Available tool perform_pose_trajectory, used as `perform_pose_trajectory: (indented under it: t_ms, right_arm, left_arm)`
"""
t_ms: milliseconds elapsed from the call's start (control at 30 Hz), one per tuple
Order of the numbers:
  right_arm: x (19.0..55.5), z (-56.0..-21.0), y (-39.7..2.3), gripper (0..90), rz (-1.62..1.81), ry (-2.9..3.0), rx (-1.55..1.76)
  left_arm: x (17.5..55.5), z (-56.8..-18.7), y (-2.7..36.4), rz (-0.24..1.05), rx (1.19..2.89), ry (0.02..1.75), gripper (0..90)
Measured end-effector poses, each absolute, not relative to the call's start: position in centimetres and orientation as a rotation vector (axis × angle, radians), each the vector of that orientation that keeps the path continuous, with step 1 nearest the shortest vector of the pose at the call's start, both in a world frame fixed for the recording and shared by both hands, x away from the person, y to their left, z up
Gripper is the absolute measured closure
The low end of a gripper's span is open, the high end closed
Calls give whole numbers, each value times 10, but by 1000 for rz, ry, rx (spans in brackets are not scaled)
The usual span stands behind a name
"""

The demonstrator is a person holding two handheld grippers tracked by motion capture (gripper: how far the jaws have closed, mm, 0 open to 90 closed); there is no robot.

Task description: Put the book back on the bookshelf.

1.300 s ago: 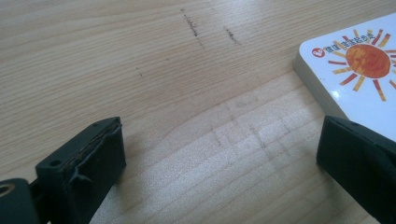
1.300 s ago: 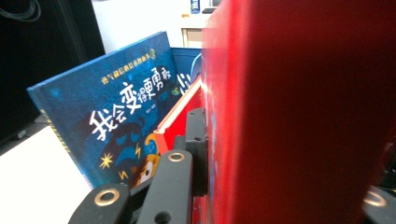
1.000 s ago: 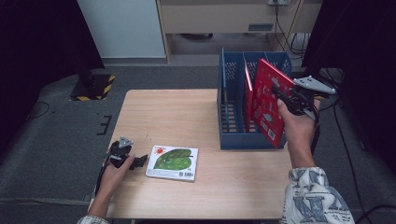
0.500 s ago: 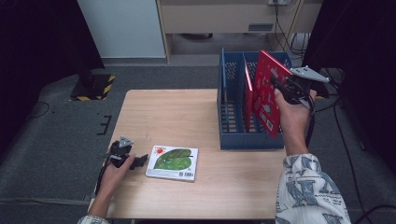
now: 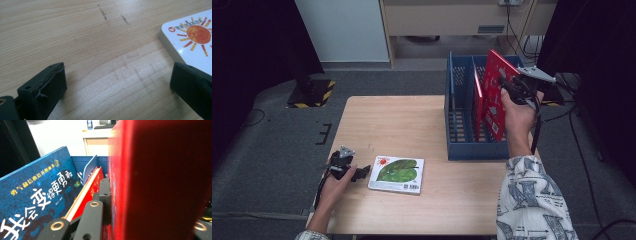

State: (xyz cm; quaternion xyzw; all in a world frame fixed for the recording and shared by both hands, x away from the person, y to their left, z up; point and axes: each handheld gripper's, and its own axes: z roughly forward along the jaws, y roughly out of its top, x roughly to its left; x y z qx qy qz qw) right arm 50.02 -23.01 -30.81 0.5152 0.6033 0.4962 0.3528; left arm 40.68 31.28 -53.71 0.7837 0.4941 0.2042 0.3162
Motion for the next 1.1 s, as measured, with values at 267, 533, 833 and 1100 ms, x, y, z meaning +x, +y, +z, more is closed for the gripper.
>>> perform_pose_trajectory:
  t_ms: [267, 533, 833, 1100]
  right_arm:
    - [510, -316, -217, 796, 1238, 1578, 1319]
    - [512, -326, -211, 796, 1209, 1574, 1320]
    - [522, -336, -210, 796, 1201, 1562, 1350]
    - [537, -350, -210, 795, 1198, 1553, 1363]
  left_arm:
    - [407, -537, 313, 538, 2064, 1301, 0]
    - [407, -537, 312, 540, 2064, 1302, 0]
    - [407, -537, 311, 541, 2062, 1304, 0]
    - [408, -537, 310, 540, 2063, 1303, 0]
